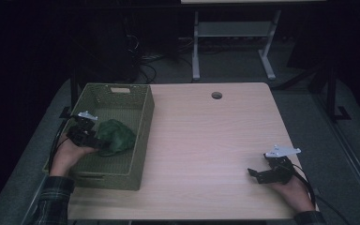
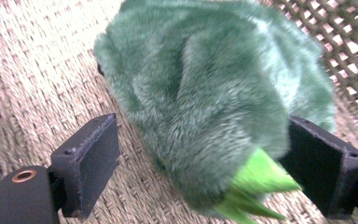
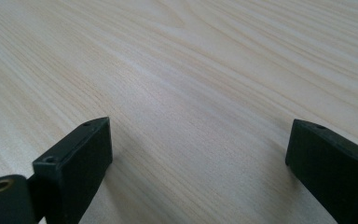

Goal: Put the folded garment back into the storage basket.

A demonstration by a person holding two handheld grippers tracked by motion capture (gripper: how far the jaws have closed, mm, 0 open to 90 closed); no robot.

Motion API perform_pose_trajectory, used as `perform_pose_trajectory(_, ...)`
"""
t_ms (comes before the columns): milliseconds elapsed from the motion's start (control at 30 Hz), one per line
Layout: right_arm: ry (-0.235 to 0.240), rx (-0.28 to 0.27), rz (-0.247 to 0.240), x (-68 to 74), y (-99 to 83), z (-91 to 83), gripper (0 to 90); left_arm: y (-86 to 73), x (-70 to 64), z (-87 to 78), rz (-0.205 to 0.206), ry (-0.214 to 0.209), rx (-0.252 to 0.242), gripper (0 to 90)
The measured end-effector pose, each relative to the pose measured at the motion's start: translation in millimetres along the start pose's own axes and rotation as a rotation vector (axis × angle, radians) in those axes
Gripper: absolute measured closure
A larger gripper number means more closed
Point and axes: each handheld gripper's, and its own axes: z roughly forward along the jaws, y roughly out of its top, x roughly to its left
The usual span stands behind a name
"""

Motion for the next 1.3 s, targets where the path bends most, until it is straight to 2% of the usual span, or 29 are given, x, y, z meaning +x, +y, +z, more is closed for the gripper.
perform_pose_trajectory(167, 0.000, 0.000, -0.001, 0.0, -0.1, 0.0, 6.5, 3.6, -0.1, -11.6, -0.003, 0.001, -0.038, 13.4)
perform_pose_trajectory(233, 0.000, -0.001, -0.002, -0.1, 0.0, 0.0, 6.5, 5.9, -1.9, -16.2, -0.006, -0.012, -0.066, 13.4)
perform_pose_trajectory(467, 0.000, 0.000, -0.001, 0.0, -0.1, 0.1, 6.5, 18.7, -17.4, -26.7, 0.016, -0.031, -0.127, 13.5)
perform_pose_trajectory(867, 0.000, 0.000, -0.001, 0.0, -0.1, 0.0, 6.5, 42.4, -52.2, -32.0, 0.060, -0.082, -0.206, 13.8)
perform_pose_trajectory(1133, 0.000, 0.000, -0.001, 0.0, -0.1, 0.1, 6.5, 55.1, -76.5, -29.0, 0.076, -0.118, -0.246, 14.1)
perform_pose_trajectory(1300, 0.000, 0.000, -0.002, -0.1, -0.1, 0.1, 6.5, 63.4, -97.6, -24.2, 0.090, -0.151, -0.266, 14.1)
